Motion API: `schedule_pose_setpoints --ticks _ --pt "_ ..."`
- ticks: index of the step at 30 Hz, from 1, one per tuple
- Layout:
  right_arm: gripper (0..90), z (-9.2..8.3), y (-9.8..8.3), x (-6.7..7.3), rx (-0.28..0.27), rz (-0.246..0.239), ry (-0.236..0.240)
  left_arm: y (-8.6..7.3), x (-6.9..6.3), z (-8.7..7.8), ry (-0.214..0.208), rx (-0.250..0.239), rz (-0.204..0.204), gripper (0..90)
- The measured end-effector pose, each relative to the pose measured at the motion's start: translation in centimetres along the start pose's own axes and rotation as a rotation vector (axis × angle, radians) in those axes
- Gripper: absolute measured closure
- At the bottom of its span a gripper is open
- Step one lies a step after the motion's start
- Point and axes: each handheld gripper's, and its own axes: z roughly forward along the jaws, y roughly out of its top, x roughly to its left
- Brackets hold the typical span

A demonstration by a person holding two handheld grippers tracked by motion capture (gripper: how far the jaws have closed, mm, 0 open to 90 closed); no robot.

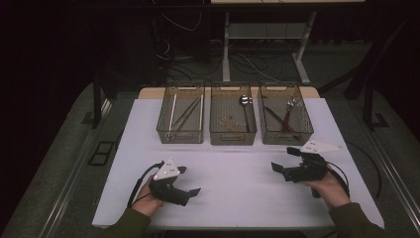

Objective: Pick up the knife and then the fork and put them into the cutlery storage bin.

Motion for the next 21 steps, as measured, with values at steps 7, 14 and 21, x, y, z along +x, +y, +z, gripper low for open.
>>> schedule_pose_setpoints --ticks 7,14,21 --pt "12.5 -0.6 -1.6 0.9 0.002 0.004 0.03 0.0 -0.1 0.0 -0.001 -0.001 0.002 10.2" --pt "12.4 -1.0 -2.9 1.4 0.019 -0.004 0.047 0.0 -0.1 0.0 -0.003 -0.002 0.004 10.2" --pt "12.4 -0.9 -3.7 1.7 0.064 -0.045 0.037 0.0 -0.1 -0.1 -0.002 -0.007 0.002 10.2"
